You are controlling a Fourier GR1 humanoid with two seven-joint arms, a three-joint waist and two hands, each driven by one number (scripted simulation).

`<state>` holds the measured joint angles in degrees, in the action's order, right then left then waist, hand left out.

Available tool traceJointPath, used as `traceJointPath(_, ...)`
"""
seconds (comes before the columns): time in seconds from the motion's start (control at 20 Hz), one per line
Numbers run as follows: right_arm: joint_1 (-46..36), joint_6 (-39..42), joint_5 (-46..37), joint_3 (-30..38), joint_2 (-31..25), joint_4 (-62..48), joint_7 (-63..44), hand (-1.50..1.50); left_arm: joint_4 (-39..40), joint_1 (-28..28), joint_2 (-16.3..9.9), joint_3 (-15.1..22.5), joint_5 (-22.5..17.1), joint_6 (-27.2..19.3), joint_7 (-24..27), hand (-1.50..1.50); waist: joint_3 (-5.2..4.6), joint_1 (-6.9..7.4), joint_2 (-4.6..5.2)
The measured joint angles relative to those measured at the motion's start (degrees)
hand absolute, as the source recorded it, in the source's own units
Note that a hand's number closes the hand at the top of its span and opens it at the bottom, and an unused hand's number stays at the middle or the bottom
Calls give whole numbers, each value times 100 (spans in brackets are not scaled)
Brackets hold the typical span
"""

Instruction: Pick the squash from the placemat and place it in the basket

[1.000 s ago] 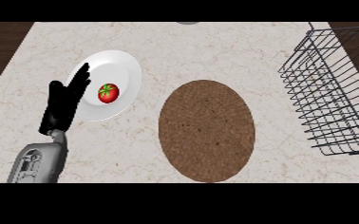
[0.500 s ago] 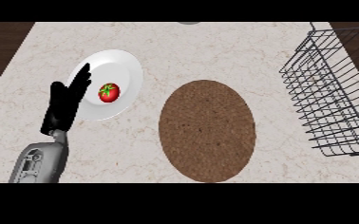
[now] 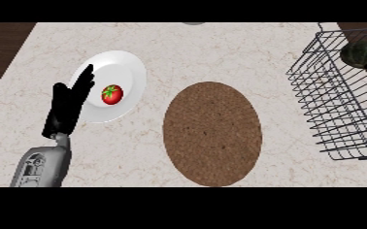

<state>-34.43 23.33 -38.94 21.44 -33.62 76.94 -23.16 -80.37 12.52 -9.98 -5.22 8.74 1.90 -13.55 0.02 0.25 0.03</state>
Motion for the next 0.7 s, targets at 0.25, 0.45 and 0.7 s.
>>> traceJointPath(0.25, 68, -627, 131, 213, 180, -335, 434, -150, 56, -14, -19, -33, -10, 38, 63, 0, 0, 6, 4)
traceJointPath(0.45, 205, -1114, 350, 557, 273, -219, 693, -150, 37, -121, -74, -87, -52, 101, 104, 0, -1, -16, -3)
traceJointPath(0.7, 169, -1684, 523, 1080, 160, -108, 675, -150, -30, -87, -92, -80, -36, 112, 25, 0, -2, -27, -7)
